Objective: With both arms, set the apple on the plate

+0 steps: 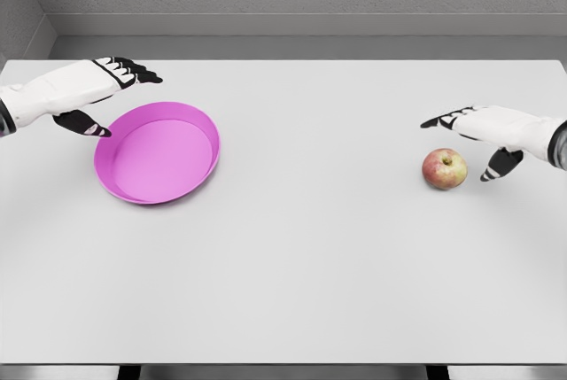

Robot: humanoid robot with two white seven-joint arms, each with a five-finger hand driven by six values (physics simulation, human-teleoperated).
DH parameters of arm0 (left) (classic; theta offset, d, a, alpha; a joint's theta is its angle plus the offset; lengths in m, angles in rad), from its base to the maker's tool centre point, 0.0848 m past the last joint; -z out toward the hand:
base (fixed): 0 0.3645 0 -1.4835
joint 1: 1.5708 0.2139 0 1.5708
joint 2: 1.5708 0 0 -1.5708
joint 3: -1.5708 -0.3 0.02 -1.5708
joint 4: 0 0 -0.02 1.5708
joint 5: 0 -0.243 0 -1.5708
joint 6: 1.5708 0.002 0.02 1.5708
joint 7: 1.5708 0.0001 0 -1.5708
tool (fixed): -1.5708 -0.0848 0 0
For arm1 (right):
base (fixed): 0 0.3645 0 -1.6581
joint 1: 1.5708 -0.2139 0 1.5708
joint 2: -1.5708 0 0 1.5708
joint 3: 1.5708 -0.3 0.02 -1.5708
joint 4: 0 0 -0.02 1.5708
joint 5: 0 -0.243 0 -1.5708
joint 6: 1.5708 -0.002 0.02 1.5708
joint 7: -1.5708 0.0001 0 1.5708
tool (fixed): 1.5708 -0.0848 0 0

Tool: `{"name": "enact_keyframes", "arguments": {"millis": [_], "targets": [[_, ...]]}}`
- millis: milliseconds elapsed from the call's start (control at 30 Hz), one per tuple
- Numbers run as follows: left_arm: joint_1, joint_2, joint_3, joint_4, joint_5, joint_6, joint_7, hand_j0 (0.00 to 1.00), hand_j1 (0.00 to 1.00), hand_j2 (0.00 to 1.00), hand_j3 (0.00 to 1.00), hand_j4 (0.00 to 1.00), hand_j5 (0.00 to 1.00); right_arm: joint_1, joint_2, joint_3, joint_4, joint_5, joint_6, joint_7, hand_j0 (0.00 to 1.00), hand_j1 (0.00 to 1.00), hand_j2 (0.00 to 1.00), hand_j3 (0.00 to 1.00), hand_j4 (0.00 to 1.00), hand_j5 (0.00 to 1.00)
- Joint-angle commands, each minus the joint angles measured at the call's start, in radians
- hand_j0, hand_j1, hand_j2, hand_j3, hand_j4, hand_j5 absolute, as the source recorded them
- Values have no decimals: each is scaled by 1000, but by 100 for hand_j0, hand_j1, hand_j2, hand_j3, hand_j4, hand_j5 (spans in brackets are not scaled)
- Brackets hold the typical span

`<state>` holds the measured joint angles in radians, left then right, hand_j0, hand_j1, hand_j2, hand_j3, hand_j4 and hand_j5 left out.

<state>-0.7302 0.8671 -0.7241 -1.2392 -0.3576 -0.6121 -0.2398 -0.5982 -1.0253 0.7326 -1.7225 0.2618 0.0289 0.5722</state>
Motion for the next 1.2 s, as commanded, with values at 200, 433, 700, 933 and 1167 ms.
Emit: {"name": "enact_keyframes", "arguments": {"millis": [200, 433, 700, 933, 1167], "targets": [[0, 1, 2, 0, 6, 1, 1, 100, 100, 100, 100, 100, 100, 0, 19, 50, -2, 0, 5, 14, 100, 100, 100, 100, 100, 100], [2, 0, 8, 0, 6, 1, 1, 100, 100, 100, 100, 100, 100, -21, 30, 71, 15, -1, 69, 12, 100, 100, 100, 100, 100, 100], [2, -2, 9, 0, 6, 1, 1, 100, 100, 100, 100, 100, 100, -58, 57, 120, 53, -1, 115, 11, 100, 100, 100, 100, 100, 100], [2, -2, 11, 0, -4, 1, 1, 100, 100, 100, 100, 100, 100, -61, 60, 131, 60, -1, 134, 9, 100, 100, 100, 100, 100, 100], [2, 0, 11, 0, -4, 1, 1, 100, 100, 100, 100, 100, 100, -63, 67, 143, 55, 0, 131, 15, 75, 75, 75, 75, 75, 75]]}}
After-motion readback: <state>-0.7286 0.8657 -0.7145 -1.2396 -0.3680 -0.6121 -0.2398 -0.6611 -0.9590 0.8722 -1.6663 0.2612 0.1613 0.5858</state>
